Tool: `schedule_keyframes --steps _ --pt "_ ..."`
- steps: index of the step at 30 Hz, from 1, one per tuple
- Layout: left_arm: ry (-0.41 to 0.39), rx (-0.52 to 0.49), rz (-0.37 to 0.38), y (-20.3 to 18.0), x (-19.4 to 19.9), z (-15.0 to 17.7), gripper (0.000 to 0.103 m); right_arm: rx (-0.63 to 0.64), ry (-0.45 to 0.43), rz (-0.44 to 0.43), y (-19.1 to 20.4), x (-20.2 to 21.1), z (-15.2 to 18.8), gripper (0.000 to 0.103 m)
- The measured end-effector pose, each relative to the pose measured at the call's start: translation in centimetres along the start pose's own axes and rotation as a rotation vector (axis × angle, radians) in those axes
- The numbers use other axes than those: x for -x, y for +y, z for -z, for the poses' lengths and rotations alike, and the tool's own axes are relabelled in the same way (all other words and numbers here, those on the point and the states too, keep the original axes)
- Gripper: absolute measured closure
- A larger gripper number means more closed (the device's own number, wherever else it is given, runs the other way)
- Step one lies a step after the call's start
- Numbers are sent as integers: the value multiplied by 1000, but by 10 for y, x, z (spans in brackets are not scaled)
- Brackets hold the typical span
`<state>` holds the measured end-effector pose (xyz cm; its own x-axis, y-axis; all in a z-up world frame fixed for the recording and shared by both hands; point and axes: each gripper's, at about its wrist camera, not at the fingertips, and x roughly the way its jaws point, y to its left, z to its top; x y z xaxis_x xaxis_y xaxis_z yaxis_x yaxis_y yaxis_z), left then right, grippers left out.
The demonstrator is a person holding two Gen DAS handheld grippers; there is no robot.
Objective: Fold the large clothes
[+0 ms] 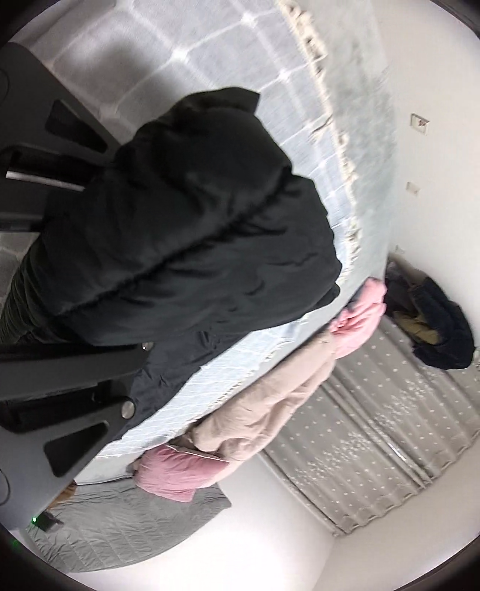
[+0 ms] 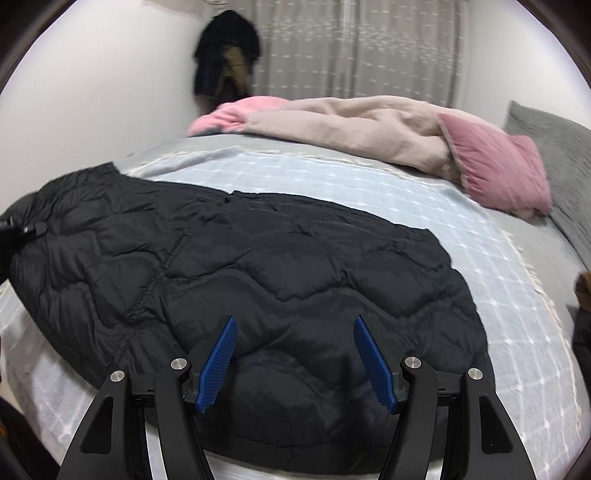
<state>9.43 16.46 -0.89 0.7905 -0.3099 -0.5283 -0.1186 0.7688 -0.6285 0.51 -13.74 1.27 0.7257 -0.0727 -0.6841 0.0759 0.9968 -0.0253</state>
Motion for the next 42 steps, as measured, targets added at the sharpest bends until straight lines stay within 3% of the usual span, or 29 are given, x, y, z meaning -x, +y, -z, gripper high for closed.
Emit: schedule_keyframes --steps 4,7,9,15,19,21,24,29,35,39,42 --pt "-37 -22 14 -7 17 -12 87 27 64 -112 30 -21 -4 37" --pt "-63 -87 51 -26 29 -17 87 41 182 -141 48 -53 -1 36" --pt "-80 -156 62 -43 34 -16 87 48 200 -153 56 -64 -3 29" --pt "-80 -354 153 -115 33 -3 85 15 221 -197 50 -73 -6 24" --pt "-46 -502 217 -164 25 18 84 -61 223 -321 24 -68 -13 24" --pt "-4 -557 262 -183 16 29 81 -162 210 -401 -3 -65 -15 24" --pt "71 -649 321 -208 -5 55 78 -310 178 -452 -46 -59 -16 24" --pt "200 -781 389 -226 -37 104 71 -514 125 -428 -110 -49 -9 24" --pt "416 -914 438 -222 -71 157 51 -629 74 -324 -169 -33 4 24" --pt "460 -1032 498 -220 -59 171 31 -705 68 -249 -196 -24 16 24" --pt "485 -1094 563 -220 -36 176 27 -805 -7 -260 -224 -13 21 24"
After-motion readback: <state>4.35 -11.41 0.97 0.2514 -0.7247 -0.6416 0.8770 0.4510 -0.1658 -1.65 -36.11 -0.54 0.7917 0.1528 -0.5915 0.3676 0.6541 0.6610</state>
